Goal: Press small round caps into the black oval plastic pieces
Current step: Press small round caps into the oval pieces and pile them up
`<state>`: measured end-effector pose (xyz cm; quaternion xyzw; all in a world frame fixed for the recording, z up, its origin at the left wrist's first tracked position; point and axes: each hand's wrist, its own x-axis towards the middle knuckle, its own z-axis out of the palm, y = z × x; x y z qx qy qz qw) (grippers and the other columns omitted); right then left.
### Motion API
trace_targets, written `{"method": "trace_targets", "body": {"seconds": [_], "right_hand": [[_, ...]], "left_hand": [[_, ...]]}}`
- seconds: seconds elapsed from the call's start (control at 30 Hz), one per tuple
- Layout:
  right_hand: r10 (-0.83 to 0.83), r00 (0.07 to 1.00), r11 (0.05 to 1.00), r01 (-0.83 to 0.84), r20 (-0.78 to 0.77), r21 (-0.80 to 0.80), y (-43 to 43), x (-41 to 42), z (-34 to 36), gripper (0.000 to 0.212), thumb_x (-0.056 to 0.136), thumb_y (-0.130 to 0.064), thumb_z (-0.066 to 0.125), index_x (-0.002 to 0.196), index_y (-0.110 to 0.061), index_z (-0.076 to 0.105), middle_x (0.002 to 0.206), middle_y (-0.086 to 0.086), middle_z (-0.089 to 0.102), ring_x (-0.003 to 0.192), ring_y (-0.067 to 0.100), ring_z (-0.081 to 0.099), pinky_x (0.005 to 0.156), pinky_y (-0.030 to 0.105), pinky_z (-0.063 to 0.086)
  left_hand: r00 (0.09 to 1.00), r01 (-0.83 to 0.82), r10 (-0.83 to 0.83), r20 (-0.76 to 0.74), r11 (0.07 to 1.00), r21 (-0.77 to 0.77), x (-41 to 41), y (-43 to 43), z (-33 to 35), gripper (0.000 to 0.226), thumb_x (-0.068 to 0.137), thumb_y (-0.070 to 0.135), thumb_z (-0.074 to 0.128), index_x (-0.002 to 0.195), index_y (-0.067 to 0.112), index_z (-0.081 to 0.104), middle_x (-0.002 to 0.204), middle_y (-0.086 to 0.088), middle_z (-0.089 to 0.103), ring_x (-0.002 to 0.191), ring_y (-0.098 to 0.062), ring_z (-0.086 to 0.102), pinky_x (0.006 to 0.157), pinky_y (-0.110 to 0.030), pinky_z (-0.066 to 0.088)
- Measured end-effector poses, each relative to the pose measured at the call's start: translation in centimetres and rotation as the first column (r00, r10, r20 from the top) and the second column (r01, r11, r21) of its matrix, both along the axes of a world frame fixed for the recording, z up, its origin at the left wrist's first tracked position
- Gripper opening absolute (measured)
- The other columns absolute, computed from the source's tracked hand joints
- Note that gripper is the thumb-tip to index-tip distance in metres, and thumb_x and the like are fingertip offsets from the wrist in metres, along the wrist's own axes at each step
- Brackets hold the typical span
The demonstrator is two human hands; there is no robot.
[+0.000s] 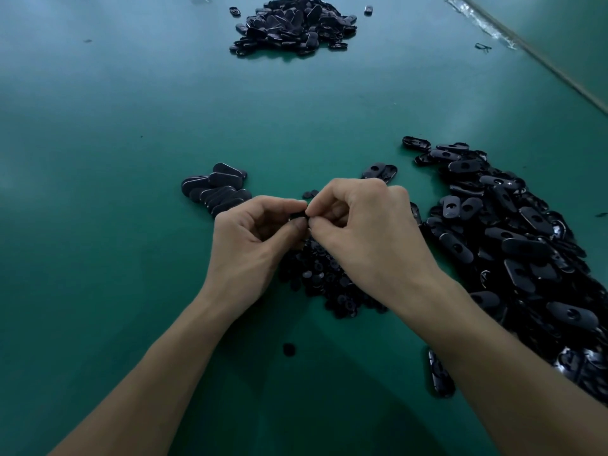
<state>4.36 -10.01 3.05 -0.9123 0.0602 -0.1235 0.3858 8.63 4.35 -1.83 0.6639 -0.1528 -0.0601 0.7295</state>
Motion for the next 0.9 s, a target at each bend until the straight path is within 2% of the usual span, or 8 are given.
{"method": "trace_targets", "body": {"seconds": [0.13, 0.53, 0.67, 0.9], "right_hand": [[-0.001, 0.999, 1.0, 0.0, -0.033, -0.016, 0.0, 0.0, 0.0, 0.009, 0.083, -0.016, 0.07, 0.084, -0.024, 0.073, 0.071, -0.012, 0.067, 0.07, 0.002, 0.065, 0.069, 0.022, 0.057], [-0.053, 0.998, 0.996, 0.052, 0.013, 0.075, 0.8, -0.2, -0.3, 0.009, 0.088, -0.012, 0.066, 0.086, -0.02, 0.071, 0.073, -0.009, 0.068, 0.069, 0.004, 0.064, 0.066, 0.024, 0.053], [-0.04, 0.999, 0.997, 0.037, 0.034, 0.074, 1.0, -0.2, -0.6, 0.009, 0.088, -0.012, 0.066, 0.086, -0.02, 0.07, 0.073, -0.01, 0.068, 0.07, 0.006, 0.065, 0.068, 0.029, 0.054], [-0.021, 0.999, 1.0, 0.02, 0.046, 0.022, 0.9, -0.1, -1.1, 0.013, 0.091, -0.013, 0.067, 0.094, -0.022, 0.075, 0.083, -0.005, 0.072, 0.076, 0.009, 0.067, 0.071, 0.03, 0.058]], "left_hand": [[1.0, -0.01, 0.01, -0.008, 1.0, 0.007, 0.0, -0.1, 0.1, 0.018, 0.085, -0.009, 0.07, 0.094, 0.006, 0.071, 0.084, 0.001, 0.077, 0.077, -0.008, 0.071, 0.072, -0.019, 0.057], [1.0, -0.029, 0.028, -0.009, 0.999, -0.014, 0.1, 0.1, 0.2, 0.02, 0.084, -0.008, 0.071, 0.096, 0.007, 0.072, 0.085, -0.001, 0.077, 0.078, -0.011, 0.072, 0.075, -0.021, 0.057], [1.0, -0.03, 0.03, -0.005, 0.999, -0.033, 0.2, 0.1, 0.3, 0.023, 0.083, -0.01, 0.07, 0.094, 0.01, 0.072, 0.083, 0.005, 0.077, 0.076, -0.006, 0.071, 0.074, -0.017, 0.055], [1.0, -0.013, 0.013, 0.021, 1.0, -0.004, 0.1, 0.2, 0.2, 0.025, 0.084, -0.014, 0.067, 0.096, 0.008, 0.072, 0.088, 0.002, 0.078, 0.081, -0.011, 0.073, 0.078, -0.022, 0.058]]}}
